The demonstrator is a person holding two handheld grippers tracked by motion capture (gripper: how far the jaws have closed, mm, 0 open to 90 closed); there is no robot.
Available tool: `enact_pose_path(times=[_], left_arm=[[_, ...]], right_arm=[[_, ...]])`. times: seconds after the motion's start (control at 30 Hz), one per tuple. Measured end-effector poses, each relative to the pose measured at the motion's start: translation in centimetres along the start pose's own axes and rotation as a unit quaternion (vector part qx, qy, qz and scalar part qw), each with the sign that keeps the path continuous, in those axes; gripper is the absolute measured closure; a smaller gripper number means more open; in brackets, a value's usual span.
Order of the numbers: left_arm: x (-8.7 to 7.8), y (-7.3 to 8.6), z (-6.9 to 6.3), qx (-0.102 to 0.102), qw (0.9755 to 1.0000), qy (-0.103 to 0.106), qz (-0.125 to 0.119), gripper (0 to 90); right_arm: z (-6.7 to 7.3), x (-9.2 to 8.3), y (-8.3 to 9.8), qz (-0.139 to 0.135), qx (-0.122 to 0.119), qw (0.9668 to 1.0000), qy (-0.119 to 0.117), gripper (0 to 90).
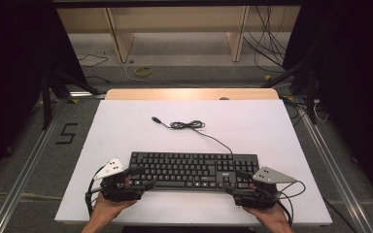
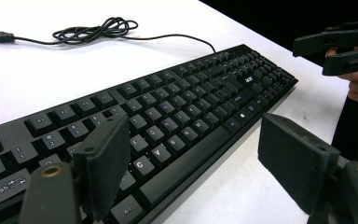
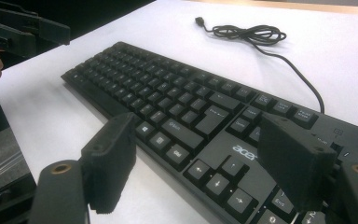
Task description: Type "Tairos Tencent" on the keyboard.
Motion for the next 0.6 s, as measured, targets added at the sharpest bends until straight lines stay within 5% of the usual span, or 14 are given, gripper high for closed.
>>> enact_pose_path(times=[0.6], left_arm=[[0.13,0.08,0.30,-0.002,0.9999,-0.013,0.006,25.4]], right_arm=[[0.46,0.87,-0.31,0.003,0.000,1.0000,-0.008,29.1]])
Point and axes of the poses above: each handheld gripper's, and its own axes: x roughly forward along the jaws, y roughly out of its underside, z roughly to its left, the point moved 7 cm from there along x, roughly forward along the jaws, and after that the axes turned 11 degrees about -y, right-handed, at the moved point
